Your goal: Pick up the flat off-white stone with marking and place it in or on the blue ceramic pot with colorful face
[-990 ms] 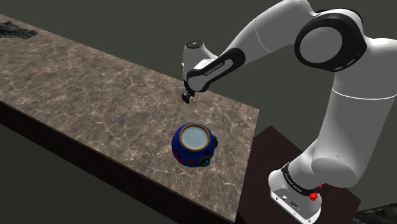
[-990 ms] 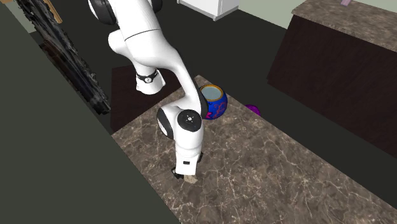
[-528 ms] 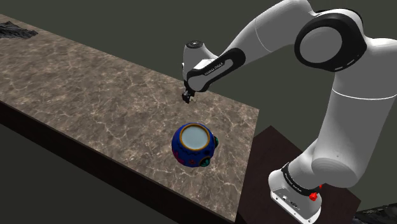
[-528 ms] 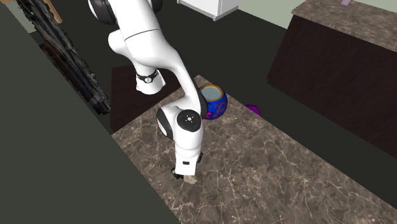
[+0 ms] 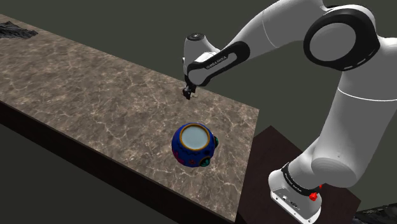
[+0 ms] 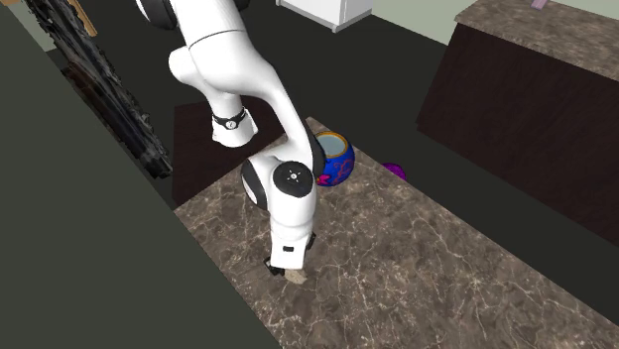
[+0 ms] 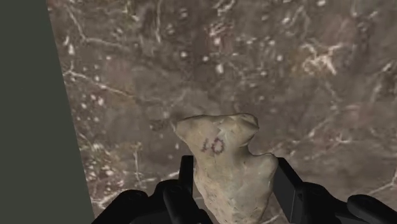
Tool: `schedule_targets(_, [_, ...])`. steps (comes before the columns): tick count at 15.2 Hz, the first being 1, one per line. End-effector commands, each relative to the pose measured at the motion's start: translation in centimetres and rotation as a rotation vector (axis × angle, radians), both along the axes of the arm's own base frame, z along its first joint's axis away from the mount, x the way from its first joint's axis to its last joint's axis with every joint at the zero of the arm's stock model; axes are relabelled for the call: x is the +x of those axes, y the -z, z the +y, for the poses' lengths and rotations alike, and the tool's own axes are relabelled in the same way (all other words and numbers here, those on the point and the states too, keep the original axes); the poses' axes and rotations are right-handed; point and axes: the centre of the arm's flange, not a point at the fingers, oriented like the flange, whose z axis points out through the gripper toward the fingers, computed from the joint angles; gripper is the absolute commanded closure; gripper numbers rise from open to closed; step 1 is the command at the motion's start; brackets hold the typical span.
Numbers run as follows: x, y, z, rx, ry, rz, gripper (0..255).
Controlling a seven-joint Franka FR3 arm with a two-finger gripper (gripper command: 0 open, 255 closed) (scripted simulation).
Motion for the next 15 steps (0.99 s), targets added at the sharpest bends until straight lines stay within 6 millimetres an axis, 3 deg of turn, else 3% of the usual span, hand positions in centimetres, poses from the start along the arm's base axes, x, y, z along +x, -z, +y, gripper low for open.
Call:
schedule_targets(1, [0.0, -1.1, 0.0, 0.0, 0.0, 0.0, 255])
schedule_targets(15, [0.0, -8.5, 0.0, 0.0, 0.0, 0.0, 255])
